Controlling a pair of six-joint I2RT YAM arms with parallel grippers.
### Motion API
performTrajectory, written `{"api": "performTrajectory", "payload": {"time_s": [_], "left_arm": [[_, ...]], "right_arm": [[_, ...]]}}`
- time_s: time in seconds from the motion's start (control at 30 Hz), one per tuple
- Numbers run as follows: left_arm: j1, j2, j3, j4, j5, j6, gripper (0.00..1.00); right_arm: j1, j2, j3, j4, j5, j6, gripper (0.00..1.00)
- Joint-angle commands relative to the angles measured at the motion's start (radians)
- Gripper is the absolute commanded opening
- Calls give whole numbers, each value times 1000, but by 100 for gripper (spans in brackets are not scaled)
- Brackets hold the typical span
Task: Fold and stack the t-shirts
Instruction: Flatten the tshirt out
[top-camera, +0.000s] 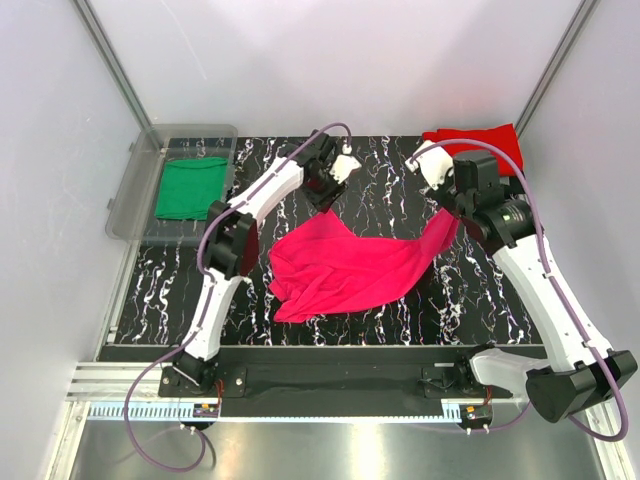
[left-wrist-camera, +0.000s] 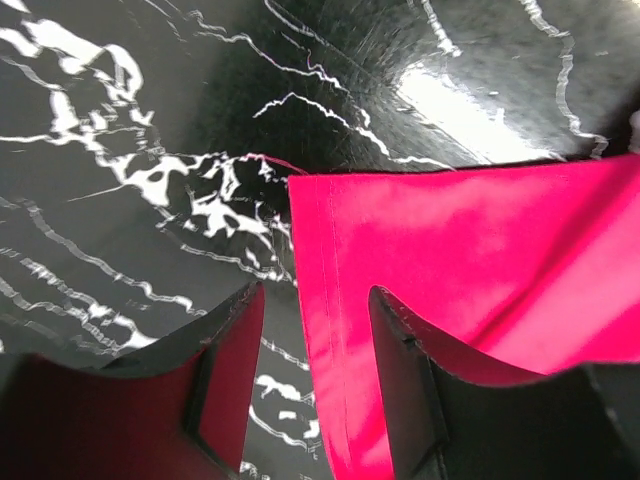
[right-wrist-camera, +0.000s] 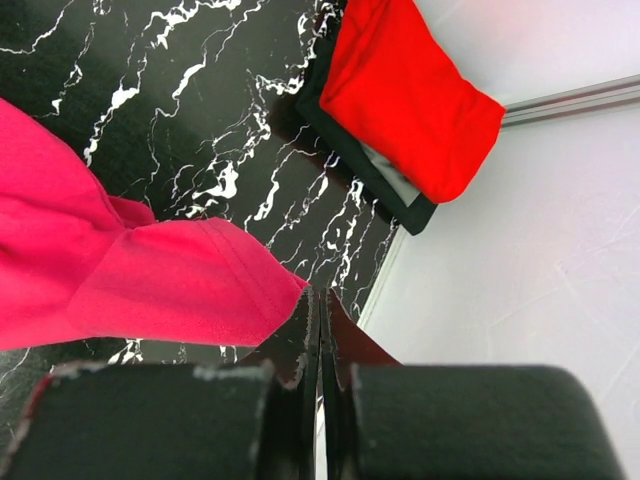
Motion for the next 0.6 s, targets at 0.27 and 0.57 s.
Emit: {"api": "performTrajectory", "payload": {"time_s": [0.27, 0.57], "left_arm": [[11, 97, 140, 40, 33, -24, 51], [9, 183, 192, 65, 51, -67, 49]], "right_arm": [[-7, -32, -62, 8, -19, 32, 0], [-13, -17, -51, 2, -18, 33, 0]]}}
